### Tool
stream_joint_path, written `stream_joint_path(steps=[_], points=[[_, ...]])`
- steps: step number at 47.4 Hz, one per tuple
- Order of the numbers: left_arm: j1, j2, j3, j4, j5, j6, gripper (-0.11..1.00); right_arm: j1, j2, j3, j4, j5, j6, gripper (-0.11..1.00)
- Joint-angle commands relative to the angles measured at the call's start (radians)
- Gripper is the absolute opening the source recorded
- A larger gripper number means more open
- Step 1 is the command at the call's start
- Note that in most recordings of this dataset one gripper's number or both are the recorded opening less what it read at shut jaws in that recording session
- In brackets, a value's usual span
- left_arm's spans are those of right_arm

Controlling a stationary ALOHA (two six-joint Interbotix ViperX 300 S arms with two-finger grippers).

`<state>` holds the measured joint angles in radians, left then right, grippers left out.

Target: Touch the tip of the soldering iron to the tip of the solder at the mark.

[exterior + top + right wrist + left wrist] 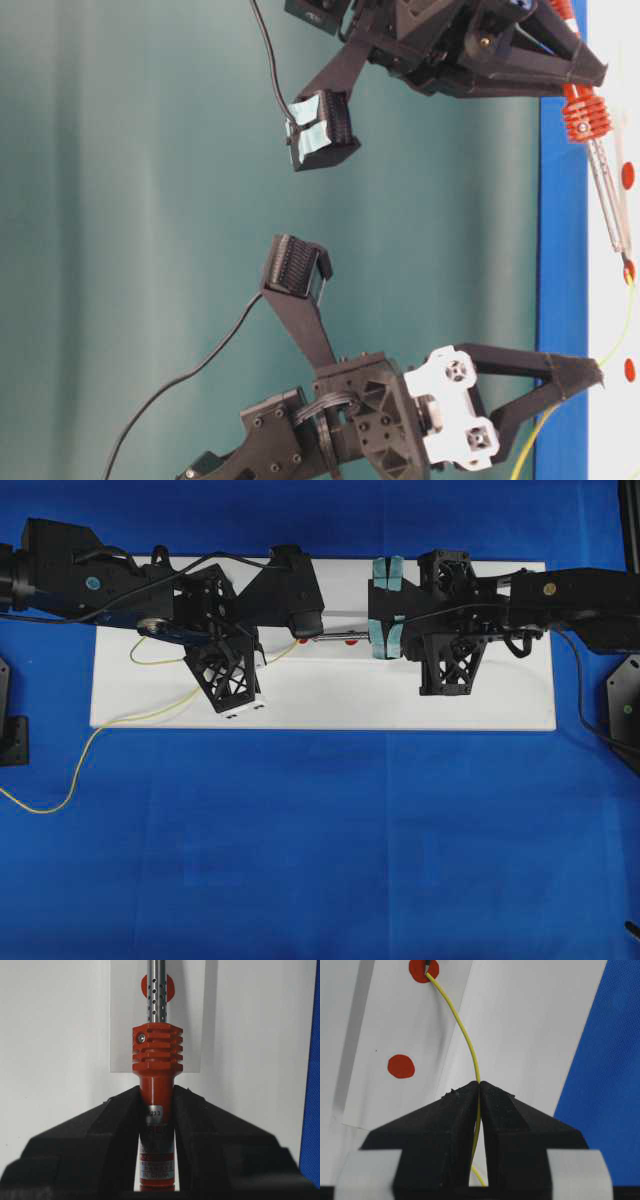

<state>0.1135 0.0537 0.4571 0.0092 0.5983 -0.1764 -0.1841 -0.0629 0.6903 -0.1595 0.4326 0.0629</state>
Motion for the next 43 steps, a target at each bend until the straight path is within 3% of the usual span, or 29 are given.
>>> stream_joint_path(steps=[1, 14, 28, 43], points=[[0.003, -0.012, -0.025, 0.002, -0.003, 0.003, 0.01, 0.000, -0.011, -0.026, -0.002, -0.003, -0.002, 0.06], [0.005, -0.078, 0.000, 0.002, 0.000, 0.025, 0.01, 0.000, -0.011, -0.025, -0.002, -0.002, -0.002, 0.06], [-0.008, -0.249, 0.091, 0.002, 0.037, 0.012, 0.01, 0.000, -0.009, -0.025, -0.002, -0.002, -0.002, 0.06], [-0.014, -0.423, 0.225, 0.002, 0.032, -0.066, 0.01, 0.000, -0.011, -0.025, -0.002, -0.002, -0.003, 0.06]])
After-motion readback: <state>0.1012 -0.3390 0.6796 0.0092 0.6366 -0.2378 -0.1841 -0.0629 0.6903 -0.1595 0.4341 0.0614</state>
